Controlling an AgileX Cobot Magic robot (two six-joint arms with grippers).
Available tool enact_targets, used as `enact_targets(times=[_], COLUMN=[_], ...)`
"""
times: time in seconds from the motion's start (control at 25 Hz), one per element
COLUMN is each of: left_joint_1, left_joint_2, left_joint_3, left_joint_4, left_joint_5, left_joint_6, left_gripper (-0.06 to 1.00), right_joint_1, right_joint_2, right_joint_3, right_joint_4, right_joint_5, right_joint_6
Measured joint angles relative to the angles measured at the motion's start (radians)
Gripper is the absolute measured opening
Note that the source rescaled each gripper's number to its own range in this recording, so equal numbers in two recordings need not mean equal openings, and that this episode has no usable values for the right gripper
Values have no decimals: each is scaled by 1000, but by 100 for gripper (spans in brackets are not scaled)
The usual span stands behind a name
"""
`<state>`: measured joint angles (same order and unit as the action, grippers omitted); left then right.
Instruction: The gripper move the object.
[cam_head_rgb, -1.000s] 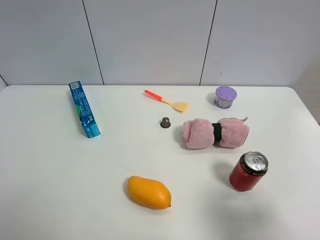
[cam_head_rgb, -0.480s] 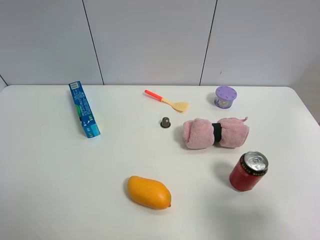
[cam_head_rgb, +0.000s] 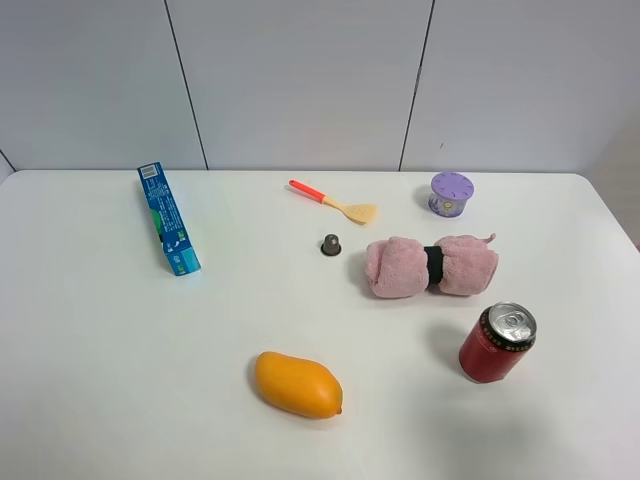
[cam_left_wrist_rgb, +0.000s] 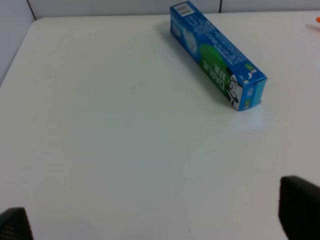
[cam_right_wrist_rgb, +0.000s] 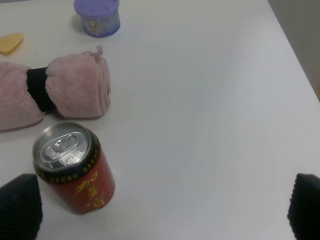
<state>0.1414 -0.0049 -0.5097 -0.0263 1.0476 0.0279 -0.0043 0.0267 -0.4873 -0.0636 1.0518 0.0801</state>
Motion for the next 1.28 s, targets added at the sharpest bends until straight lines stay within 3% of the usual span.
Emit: enact_targets(times=[1.28], left_joint_1=[0], left_joint_2=[-2], left_joint_3=[0], left_joint_4=[8], left_joint_5=[0], left_joint_6=[-15], left_gripper=[100], right_joint_1=[0], right_joint_2=[0], right_joint_3=[0], right_joint_4=[0], right_joint_5=[0], right_joint_6=[0])
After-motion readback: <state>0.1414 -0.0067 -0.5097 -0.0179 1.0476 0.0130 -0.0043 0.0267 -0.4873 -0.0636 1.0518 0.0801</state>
